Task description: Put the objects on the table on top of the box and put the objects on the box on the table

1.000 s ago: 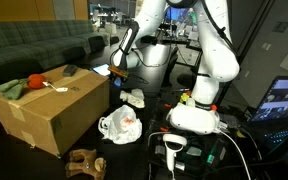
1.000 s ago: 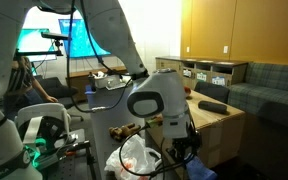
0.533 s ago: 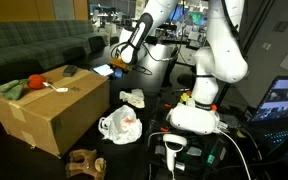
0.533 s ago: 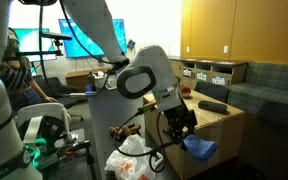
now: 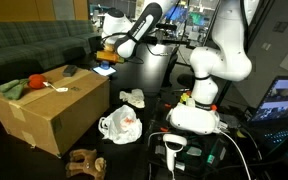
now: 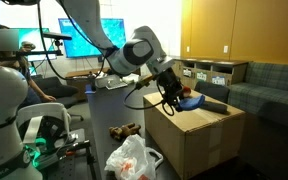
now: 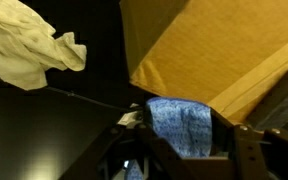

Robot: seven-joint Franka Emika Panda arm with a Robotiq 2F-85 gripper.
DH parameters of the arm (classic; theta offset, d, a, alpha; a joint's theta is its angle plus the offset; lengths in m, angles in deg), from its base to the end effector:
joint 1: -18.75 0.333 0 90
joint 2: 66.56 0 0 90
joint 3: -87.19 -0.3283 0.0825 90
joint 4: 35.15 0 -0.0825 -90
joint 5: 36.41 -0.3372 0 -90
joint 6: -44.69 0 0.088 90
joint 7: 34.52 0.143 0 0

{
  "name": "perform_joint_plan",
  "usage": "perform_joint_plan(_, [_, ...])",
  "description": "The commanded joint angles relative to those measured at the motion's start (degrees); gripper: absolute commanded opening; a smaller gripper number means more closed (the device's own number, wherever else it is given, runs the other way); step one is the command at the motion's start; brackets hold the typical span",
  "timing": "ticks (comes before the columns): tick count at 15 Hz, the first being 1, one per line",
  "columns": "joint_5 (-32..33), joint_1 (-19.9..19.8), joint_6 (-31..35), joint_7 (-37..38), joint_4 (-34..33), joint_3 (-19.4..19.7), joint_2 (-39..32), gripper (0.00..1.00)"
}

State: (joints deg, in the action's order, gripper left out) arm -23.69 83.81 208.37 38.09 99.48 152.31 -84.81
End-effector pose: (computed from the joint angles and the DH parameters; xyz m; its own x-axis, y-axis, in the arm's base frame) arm 0.5300 0.0177 0.3246 0.4544 -0.7577 0.4684 -0.8092 -0.5709 -0.1385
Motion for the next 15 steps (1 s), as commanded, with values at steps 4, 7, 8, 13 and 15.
perform_joint_plan(4, [4.12,0.97,-15.62,-11.25,-10.77,-8.49,6.36,0.3])
perform_joint_plan(7, [2.05,-7.92,-24.18,-20.31,-15.9,-19.99,7.17,0.3])
perform_joint_plan(8, [1.13,-11.74,-26.78,-23.63,-17.5,-24.27,7.0,0.3])
perform_joint_plan(13, [-0.47,-33.23,-36.06,-36.65,-26.79,-45.05,1.93,0.3])
perform_joint_plan(15, [0.04,-40.14,-37.69,-39.8,-29.92,-51.44,-0.73,0.3])
